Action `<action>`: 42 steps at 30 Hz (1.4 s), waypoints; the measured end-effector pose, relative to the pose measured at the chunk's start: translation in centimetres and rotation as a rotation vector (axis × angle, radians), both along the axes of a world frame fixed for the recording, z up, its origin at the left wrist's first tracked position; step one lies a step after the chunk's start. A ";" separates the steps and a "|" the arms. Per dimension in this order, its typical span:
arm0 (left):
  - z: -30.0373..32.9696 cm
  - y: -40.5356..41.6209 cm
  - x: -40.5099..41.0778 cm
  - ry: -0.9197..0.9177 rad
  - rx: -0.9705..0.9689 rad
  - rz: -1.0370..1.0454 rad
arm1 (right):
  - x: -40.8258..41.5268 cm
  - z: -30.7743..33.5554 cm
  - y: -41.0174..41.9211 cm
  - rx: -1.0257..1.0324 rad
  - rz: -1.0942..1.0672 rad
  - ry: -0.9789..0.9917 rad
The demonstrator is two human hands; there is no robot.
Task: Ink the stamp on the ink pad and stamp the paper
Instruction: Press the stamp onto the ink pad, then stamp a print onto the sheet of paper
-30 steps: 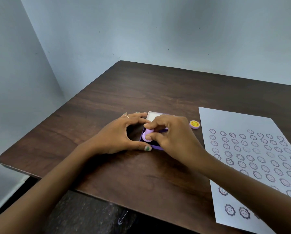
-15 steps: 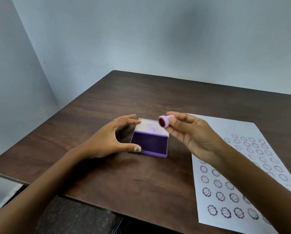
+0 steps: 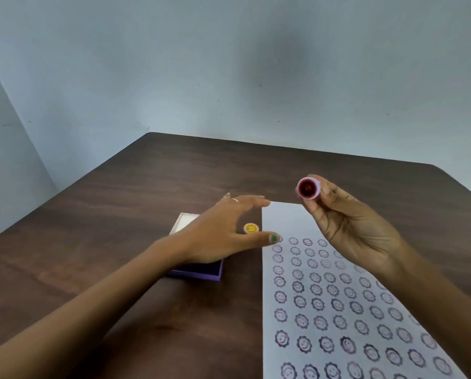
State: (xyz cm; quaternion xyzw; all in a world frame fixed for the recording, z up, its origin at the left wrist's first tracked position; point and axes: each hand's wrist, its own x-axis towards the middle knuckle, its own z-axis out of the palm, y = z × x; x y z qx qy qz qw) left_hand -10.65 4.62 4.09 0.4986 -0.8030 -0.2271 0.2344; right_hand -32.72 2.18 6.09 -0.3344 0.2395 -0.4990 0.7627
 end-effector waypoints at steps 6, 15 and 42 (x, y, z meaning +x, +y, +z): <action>-0.3 -1.9 -5.2 -0.322 -0.074 -0.036 | -3.5 -1.1 -2.6 -0.122 -0.166 0.227; -3.5 -1.4 -6.6 -0.387 -0.237 -0.016 | -6.4 -2.8 -4.0 -0.523 -0.382 0.853; -4.0 -1.2 -6.6 -0.472 -0.121 -0.048 | -4.9 -3.1 -3.1 -0.943 -0.261 1.466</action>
